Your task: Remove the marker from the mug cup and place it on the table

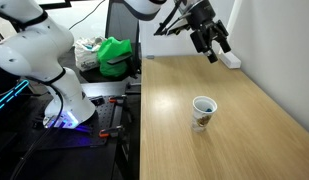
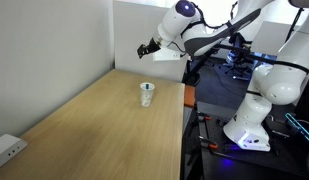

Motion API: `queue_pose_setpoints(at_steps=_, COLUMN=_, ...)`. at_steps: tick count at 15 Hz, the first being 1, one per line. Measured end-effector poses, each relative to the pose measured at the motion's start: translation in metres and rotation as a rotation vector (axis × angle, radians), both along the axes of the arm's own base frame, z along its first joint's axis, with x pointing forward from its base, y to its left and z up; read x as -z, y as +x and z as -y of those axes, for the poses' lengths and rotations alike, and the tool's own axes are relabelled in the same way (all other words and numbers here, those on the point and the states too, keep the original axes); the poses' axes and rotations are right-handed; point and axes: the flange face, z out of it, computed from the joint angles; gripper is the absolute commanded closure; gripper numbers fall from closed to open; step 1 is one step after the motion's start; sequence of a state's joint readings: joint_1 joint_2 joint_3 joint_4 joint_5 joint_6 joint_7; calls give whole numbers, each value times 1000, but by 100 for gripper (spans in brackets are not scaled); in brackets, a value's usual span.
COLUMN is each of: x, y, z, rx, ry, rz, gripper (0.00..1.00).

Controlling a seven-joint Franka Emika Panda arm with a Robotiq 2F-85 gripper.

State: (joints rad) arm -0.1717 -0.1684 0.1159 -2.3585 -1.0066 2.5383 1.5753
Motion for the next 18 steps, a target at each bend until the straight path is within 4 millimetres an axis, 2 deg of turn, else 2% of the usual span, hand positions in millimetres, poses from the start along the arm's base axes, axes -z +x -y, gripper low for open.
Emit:
queue_pose_setpoints(at_steps=9, x=24, y=19, z=-24, rx=175, ry=-1, rz=74, gripper=0)
queue_pose_setpoints(at_steps=14, x=34, y=36, z=-29, rx=303, ry=13, rz=130, gripper=0)
queue_pose_setpoints(at_steps=18, x=41, y=43, z=-37, rx=251, ry=39, rz=125, gripper=0)
